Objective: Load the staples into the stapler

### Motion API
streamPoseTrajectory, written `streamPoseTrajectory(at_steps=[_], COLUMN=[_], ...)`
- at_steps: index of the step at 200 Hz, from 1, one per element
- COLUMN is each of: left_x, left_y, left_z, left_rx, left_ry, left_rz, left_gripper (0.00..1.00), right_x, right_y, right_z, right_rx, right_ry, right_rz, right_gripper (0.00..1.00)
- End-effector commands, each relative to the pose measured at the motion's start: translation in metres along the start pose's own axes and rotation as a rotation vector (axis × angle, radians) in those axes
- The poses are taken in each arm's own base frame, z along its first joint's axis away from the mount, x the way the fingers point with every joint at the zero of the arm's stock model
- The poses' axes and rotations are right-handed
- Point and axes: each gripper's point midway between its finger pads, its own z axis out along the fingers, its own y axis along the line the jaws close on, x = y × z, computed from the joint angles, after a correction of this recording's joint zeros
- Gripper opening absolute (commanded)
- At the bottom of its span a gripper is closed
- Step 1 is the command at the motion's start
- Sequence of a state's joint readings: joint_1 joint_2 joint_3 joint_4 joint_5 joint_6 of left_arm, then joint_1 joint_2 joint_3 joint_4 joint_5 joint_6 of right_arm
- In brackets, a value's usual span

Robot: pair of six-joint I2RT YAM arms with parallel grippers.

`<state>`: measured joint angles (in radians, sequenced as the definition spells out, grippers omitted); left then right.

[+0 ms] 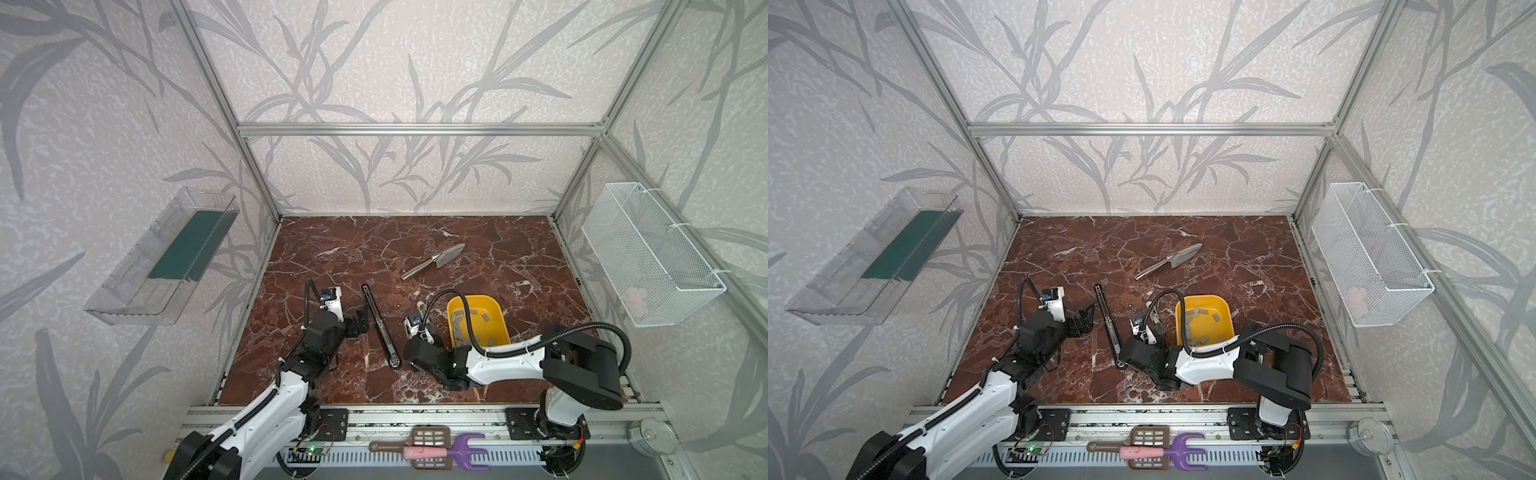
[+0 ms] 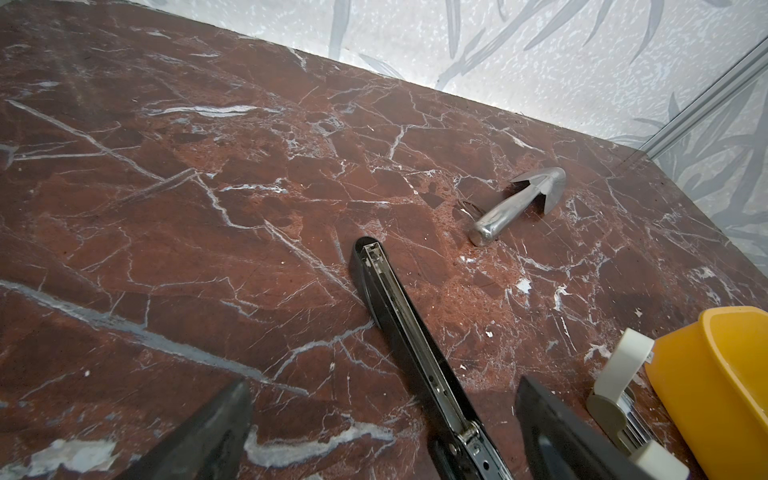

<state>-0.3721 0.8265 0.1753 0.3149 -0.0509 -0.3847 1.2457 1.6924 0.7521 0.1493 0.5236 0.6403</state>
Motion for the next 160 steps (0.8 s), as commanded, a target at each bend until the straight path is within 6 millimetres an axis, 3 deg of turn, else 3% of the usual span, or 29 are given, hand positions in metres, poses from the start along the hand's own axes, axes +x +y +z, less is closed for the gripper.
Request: streamPoseTrajectory(at_steps=[1, 78, 100, 135, 160], left_x=[-0.012, -0.010, -0.011, -0.011, -0.011], left_y=[-0.003, -0.002, -0.002, -0.002, -0.002], left_z=[0.000, 0.001, 0.001, 0.001, 0.001], left_rx=[0.001, -0.003, -0.004, -0.005, -0.005], left_ry=[-0.029, -0.023, -0.025, -0.025, -0.025], left_rz=[-0.003, -0.003, -0.003, -0.003, -0.002], left_gripper=[0.99, 0.99, 0.99, 0.99, 0.99], right_x=[0.007, 0.016, 0.017, 0.014, 0.012], right_y=[-0.002, -0.002, -0.002, -0.001, -0.002], right_z=[-0.005, -0.006, -0.007, -0.010, -0.012], right_rx=[0.008, 0.009, 0.010, 0.006, 0.003], right_ry=[0.017, 0.048, 0.051, 0.047, 0.044], right_rz=[0.007, 0.017, 0.017, 0.021, 0.019], right_gripper=[0.07, 0.07, 0.19, 0.25, 0.35])
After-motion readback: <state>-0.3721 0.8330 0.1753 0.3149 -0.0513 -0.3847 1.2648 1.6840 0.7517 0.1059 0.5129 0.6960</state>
